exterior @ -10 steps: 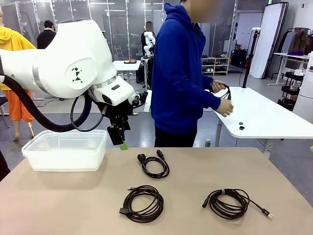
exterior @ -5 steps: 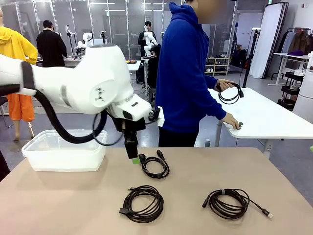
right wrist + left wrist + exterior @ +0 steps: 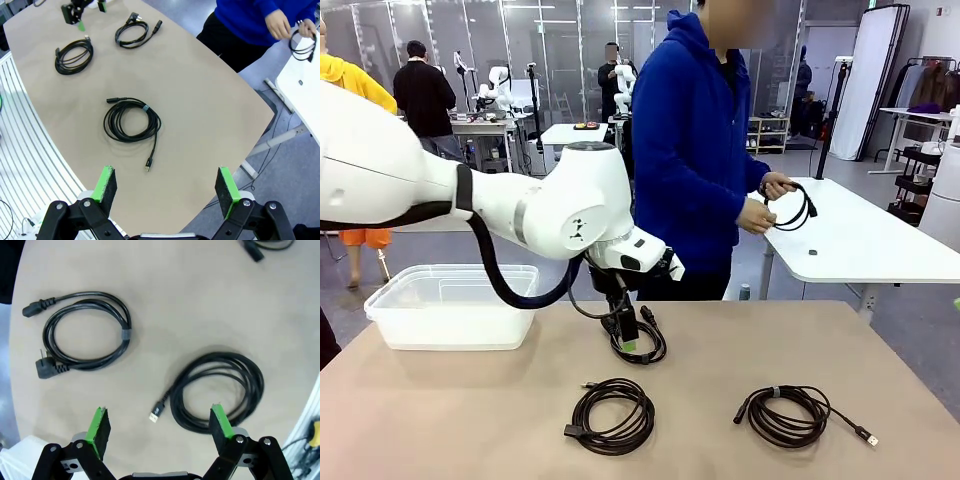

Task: Organize and store the cables.
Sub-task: Place the Power Cable into the Organizing box.

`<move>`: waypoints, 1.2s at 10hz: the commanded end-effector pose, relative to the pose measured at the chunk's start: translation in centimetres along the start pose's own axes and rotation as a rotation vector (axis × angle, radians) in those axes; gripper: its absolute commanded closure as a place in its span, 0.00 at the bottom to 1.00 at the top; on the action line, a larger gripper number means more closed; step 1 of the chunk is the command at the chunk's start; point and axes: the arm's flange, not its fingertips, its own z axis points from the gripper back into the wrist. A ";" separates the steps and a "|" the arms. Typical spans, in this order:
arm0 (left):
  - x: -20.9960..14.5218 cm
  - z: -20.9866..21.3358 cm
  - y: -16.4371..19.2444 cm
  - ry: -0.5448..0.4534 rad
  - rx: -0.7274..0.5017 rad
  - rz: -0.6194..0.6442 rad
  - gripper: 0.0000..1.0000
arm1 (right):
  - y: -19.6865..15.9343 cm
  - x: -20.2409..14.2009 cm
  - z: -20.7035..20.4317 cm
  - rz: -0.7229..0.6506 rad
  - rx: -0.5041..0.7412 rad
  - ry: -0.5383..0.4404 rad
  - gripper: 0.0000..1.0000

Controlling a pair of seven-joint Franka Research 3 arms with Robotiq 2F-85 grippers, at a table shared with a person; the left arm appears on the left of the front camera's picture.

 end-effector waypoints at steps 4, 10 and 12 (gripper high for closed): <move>4.0 -4.2 4.5 0.052 -0.015 0.039 0.00 | 0.0 -0.2 0.1 0.013 0.005 -0.004 0.00; 4.9 -9.7 5.4 0.101 -0.033 0.074 0.00 | 0.0 -0.2 0.1 0.013 0.005 -0.004 0.00; 5.2 -11.3 5.7 0.116 -0.062 0.086 0.02 | 0.0 -0.2 0.1 0.013 0.005 -0.004 0.00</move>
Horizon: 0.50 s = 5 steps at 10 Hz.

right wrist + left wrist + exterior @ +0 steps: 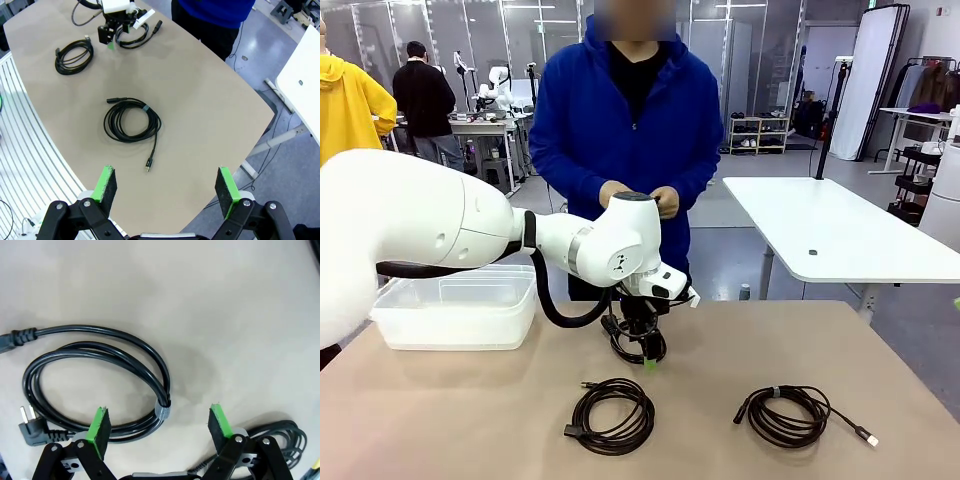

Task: Organize and store the cables.
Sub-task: Place the Power Cable into the Organizing box.

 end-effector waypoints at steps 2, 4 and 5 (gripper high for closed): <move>1.1 -0.7 0.3 0.046 0.000 0.014 0.28 | 0.0 -0.2 0.1 0.014 0.005 -0.004 0.00; 1.2 -0.5 0.2 0.046 0.020 0.015 0.88 | 0.0 -0.2 0.1 0.014 0.005 -0.004 0.00; 1.3 -0.5 0.2 0.049 0.019 0.014 1.00 | 0.0 -0.2 0.1 0.014 0.005 -0.004 0.00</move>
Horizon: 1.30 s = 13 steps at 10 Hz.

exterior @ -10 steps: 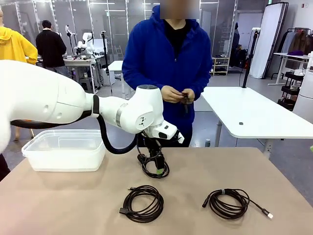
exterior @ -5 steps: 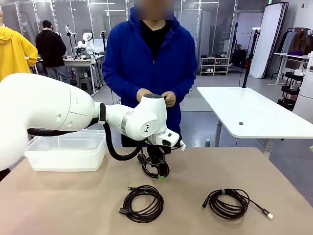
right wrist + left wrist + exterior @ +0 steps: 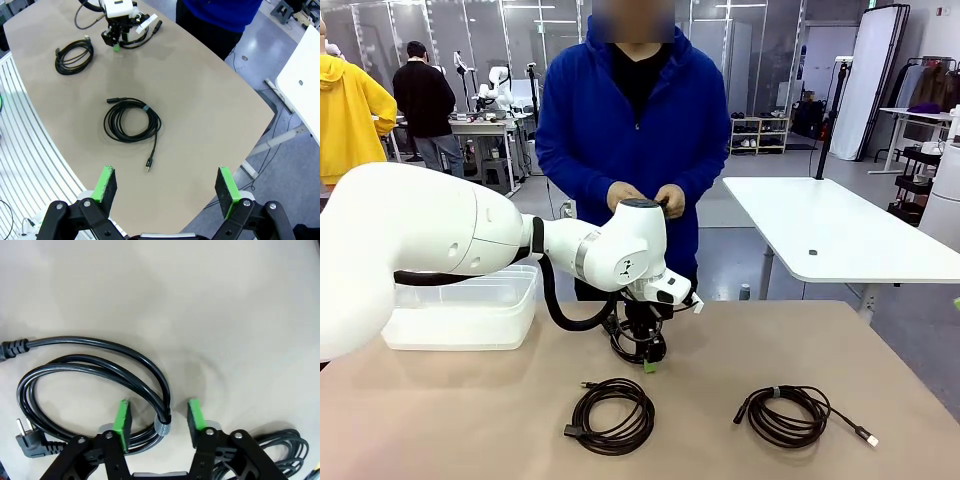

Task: Organize and store the cables.
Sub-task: Place the Power Cable into the Organizing box.

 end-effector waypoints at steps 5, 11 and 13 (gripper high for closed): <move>-0.1 1.8 -0.1 0.047 0.006 0.034 1.00 | 0.0 -0.2 0.1 0.014 0.005 -0.004 0.00; -4.2 16.6 -3.5 0.023 0.057 -0.299 1.00 | 0.0 -0.2 0.1 0.014 0.005 -0.004 0.00; -5.6 18.3 -4.1 -0.006 0.084 -0.352 1.00 | 0.0 -0.2 0.1 0.014 0.005 -0.004 0.00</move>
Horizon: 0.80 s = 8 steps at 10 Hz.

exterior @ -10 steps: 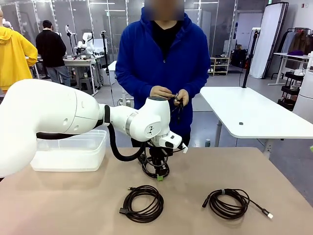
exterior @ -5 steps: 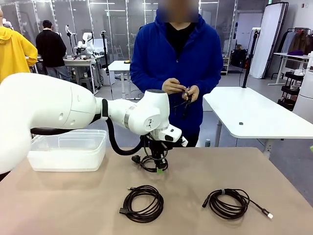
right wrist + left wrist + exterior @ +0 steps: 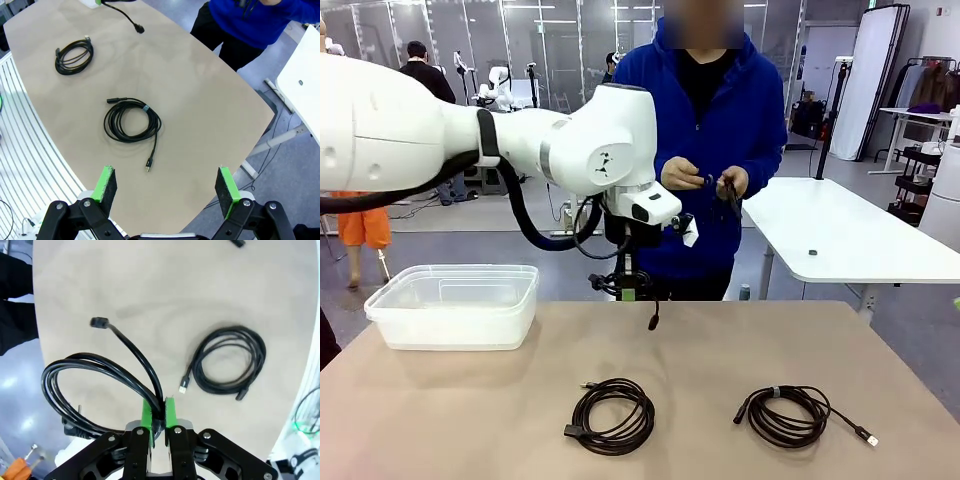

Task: Organize and store the cables.
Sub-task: Place the Power Cable into the Organizing box.

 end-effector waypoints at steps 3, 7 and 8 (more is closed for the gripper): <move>-0.5 0.4 -0.2 0.002 0.004 -0.024 1.00 | 0.0 -0.2 0.1 0.014 0.005 -0.004 0.00; -0.5 0.4 -0.2 0.002 0.004 -0.024 1.00 | 0.0 -0.2 0.1 0.014 0.005 -0.004 0.00; -0.6 0.0 -0.2 0.003 0.000 -0.039 0.88 | 0.0 -0.2 0.1 0.014 0.005 -0.004 0.00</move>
